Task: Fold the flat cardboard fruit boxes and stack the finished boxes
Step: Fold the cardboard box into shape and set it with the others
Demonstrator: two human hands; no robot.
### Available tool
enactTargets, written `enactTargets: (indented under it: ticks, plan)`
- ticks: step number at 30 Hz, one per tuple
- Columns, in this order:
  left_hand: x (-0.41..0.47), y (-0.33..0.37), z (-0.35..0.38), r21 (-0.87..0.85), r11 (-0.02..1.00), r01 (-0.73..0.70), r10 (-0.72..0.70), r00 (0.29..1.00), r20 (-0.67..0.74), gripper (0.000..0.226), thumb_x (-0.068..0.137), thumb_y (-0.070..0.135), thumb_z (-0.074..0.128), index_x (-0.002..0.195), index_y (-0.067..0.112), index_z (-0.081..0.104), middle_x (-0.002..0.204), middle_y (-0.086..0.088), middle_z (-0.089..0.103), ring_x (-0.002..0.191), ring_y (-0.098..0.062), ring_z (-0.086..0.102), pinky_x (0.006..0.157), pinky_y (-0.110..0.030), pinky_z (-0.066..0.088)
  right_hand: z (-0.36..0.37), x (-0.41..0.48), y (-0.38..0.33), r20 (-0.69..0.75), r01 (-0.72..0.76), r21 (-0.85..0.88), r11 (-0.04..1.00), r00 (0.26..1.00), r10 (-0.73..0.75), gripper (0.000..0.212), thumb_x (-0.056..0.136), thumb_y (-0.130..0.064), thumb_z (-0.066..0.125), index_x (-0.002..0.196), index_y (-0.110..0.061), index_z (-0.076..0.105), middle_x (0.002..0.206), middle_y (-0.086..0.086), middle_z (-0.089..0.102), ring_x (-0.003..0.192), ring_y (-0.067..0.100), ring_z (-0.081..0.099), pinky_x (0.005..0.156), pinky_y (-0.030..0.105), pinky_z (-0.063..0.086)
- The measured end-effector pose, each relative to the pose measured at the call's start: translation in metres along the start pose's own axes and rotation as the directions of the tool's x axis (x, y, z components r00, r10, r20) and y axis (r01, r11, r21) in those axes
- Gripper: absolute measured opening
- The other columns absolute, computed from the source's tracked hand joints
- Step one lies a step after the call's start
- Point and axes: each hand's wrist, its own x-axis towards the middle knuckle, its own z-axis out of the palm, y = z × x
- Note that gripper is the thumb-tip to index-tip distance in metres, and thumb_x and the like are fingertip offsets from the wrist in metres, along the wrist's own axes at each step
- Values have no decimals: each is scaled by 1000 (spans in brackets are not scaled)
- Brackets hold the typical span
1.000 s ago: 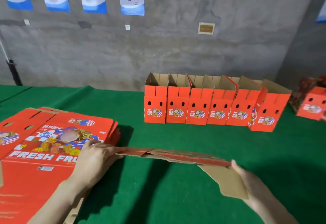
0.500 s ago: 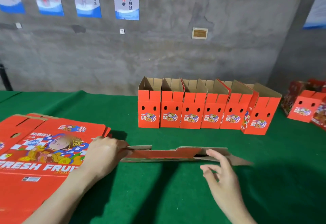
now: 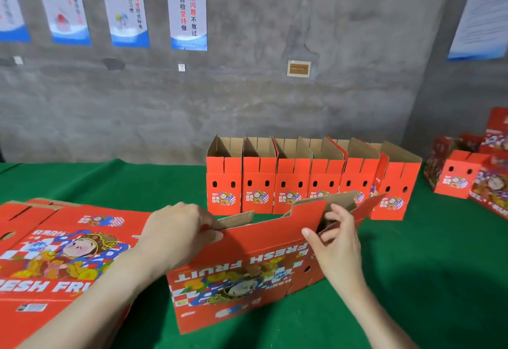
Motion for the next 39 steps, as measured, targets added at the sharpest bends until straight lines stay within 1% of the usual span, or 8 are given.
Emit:
enactTargets:
  ticks: [3, 10, 13, 17, 22, 27, 30, 39]
  plan:
    - [4, 6, -7, -7, 1000, -1, 1, 999, 40, 21, 85, 56, 58, 102, 48, 67, 70, 13, 51, 79, -11, 59, 52, -19, 30, -11, 13, 5, 337, -122, -52, 991, 932, 133, 40, 82, -33, 73, 113, -21, 50, 90, -7, 62, 59, 10, 59, 63, 30, 53]
    - [25, 12, -20, 60, 998, 3, -21, 956, 293, 44, 89, 58, 47, 69, 21, 61, 60, 7, 51, 58, -13, 50, 52, -23, 35, -19, 13, 12, 536, -56, -181, 982, 831, 146, 28, 91, -46, 55, 101, -22, 45, 84, 6, 65, 66, 6, 68, 76, 46, 54]
    - [42, 11, -17, 34, 999, -14, 1, 936, 352, 32, 89, 45, 55, 77, 17, 65, 69, 4, 54, 72, -20, 54, 59, -25, 39, -22, 9, 13, 530, -52, -133, 990, 840, 115, 34, 88, -53, 54, 108, -27, 49, 90, -2, 67, 62, 8, 69, 76, 45, 55]
    - [58, -6, -11, -211, 962, 171, -100, 945, 312, 37, 84, 26, 65, 52, 15, 50, 50, 4, 44, 49, -13, 43, 43, -21, 28, -31, 2, 16, 444, -105, -107, 989, 885, 142, 42, 84, -59, 48, 101, -22, 60, 60, -7, 67, 49, 9, 65, 66, 35, 55]
    - [62, -43, 3, -623, 613, 486, -438, 865, 245, 28, 85, 9, 60, 58, 1, 56, 34, -7, 51, 27, -18, 50, 34, -18, 33, -58, 4, 22, 217, -196, -57, 979, 955, 203, 66, 76, -64, 45, 78, 1, 58, 40, -7, 49, 36, 4, 48, 47, 28, 43]
    - [58, -56, 27, -760, 456, 464, -682, 730, 37, 34, 85, 7, 56, 52, 0, 53, 29, -7, 47, 24, -20, 46, 31, -19, 36, -68, 12, 18, 191, -193, -2, 981, 963, 190, 37, 88, -36, 63, 69, -6, 67, 66, 2, 68, 61, 16, 66, 65, 39, 51]
    - [47, -55, 41, -733, 513, 447, -740, 663, -114, 38, 86, 8, 56, 48, 1, 50, 43, -10, 48, 43, -26, 50, 41, -27, 37, -66, 16, 14, 231, -217, 54, 975, 952, 199, 17, 86, -29, 69, 72, -20, 75, 85, 3, 67, 77, 21, 67, 73, 37, 53]
    - [19, -42, 67, -711, 509, 485, -775, 618, -134, 32, 84, 13, 54, 53, 8, 47, 52, -4, 46, 52, -23, 37, 48, -33, 28, -46, 14, 21, 231, -281, -81, 956, 928, 293, 28, 80, -24, 76, 56, -13, 69, 103, 5, 57, 88, 11, 59, 78, 34, 49]
